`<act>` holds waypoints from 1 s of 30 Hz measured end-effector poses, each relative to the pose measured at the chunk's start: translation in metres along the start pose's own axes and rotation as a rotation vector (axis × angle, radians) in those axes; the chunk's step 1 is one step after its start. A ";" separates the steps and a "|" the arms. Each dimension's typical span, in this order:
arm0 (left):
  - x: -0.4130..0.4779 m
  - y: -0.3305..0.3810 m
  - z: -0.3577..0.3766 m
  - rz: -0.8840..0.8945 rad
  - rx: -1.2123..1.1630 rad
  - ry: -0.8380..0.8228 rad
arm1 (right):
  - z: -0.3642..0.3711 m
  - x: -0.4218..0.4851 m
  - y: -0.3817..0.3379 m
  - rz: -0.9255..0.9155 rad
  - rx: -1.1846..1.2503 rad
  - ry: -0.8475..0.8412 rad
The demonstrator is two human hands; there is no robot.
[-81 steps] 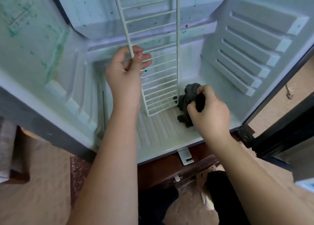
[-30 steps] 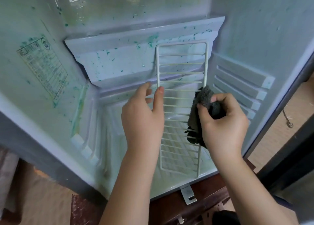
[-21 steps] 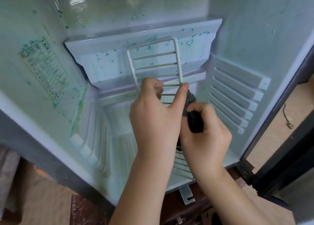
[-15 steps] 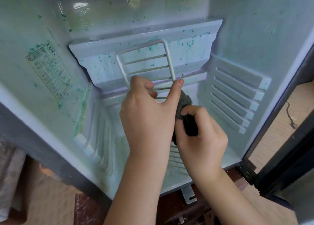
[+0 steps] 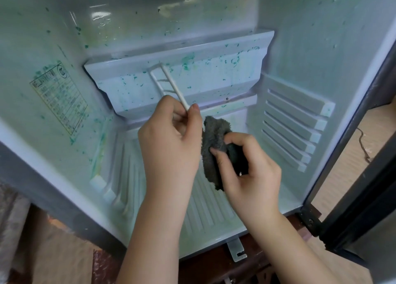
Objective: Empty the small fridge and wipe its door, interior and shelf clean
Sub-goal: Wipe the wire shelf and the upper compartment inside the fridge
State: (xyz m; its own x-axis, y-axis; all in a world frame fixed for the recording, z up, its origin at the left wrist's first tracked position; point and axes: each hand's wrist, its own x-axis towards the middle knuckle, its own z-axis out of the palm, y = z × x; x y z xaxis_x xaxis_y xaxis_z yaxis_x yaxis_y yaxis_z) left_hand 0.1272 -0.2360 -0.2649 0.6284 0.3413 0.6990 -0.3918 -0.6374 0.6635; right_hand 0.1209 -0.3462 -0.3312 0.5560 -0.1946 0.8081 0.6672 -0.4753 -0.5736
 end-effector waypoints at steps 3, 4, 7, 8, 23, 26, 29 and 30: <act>0.001 -0.008 0.000 -0.065 -0.152 -0.053 | -0.007 0.009 0.001 0.111 0.030 0.030; 0.001 -0.010 -0.002 -0.077 -0.185 -0.068 | -0.009 0.011 0.001 0.140 0.037 0.038; 0.000 -0.009 -0.011 -0.080 -0.248 -0.092 | -0.015 0.019 0.005 0.175 0.043 0.060; -0.001 -0.007 -0.014 -0.072 -0.269 -0.093 | -0.017 0.020 0.006 0.181 0.044 0.058; -0.001 -0.021 -0.004 -0.102 -0.417 -0.120 | -0.029 0.097 -0.033 -0.159 0.039 0.045; -0.004 -0.021 0.002 -0.086 -0.409 -0.153 | -0.009 0.119 -0.057 -0.342 -0.076 -0.222; -0.006 -0.027 0.001 -0.048 -0.383 -0.151 | 0.007 0.117 -0.063 -0.483 -0.264 -0.348; -0.006 -0.028 0.001 -0.046 -0.384 -0.151 | 0.008 0.116 -0.063 -0.510 -0.317 -0.350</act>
State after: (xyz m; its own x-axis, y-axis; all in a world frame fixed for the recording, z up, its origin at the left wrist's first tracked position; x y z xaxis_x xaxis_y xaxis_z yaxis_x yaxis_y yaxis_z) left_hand 0.1351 -0.2206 -0.2882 0.7316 0.2402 0.6380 -0.5651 -0.3096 0.7647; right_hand 0.1472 -0.3325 -0.2023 0.3738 0.3825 0.8450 0.7404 -0.6718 -0.0234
